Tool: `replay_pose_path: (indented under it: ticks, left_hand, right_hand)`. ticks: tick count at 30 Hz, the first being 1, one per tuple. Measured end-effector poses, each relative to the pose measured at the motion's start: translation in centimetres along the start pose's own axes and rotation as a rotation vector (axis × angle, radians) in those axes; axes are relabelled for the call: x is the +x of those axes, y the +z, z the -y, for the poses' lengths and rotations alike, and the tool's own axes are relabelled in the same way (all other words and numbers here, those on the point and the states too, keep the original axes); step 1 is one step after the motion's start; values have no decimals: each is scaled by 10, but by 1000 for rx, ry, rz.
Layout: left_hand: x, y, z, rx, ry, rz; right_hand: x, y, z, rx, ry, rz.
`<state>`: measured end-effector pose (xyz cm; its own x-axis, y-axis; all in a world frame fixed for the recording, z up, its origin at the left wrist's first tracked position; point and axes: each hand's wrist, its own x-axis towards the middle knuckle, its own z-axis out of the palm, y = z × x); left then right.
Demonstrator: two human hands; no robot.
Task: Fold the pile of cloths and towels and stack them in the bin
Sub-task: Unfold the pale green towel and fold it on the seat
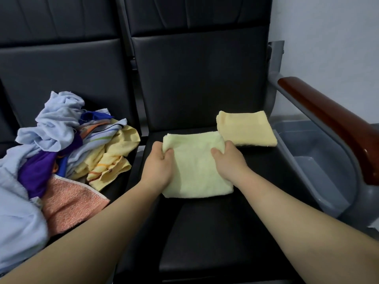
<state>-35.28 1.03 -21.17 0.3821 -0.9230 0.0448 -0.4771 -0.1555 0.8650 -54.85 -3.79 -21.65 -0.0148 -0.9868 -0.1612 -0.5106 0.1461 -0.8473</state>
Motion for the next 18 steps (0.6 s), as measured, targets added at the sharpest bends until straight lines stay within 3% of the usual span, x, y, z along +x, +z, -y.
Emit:
replay_pose_path:
  ticks: [8, 14, 18]
  left_hand:
    - [65, 65, -81, 3, 129, 65]
    - [130, 152, -112, 37, 98, 145]
    - [156, 196, -109, 138, 63, 113]
  right_hand:
    - [61, -89, 19, -104, -82, -238]
    - [141, -126, -4, -243, 72, -420]
    - [180, -130, -26, -303, 173, -437]
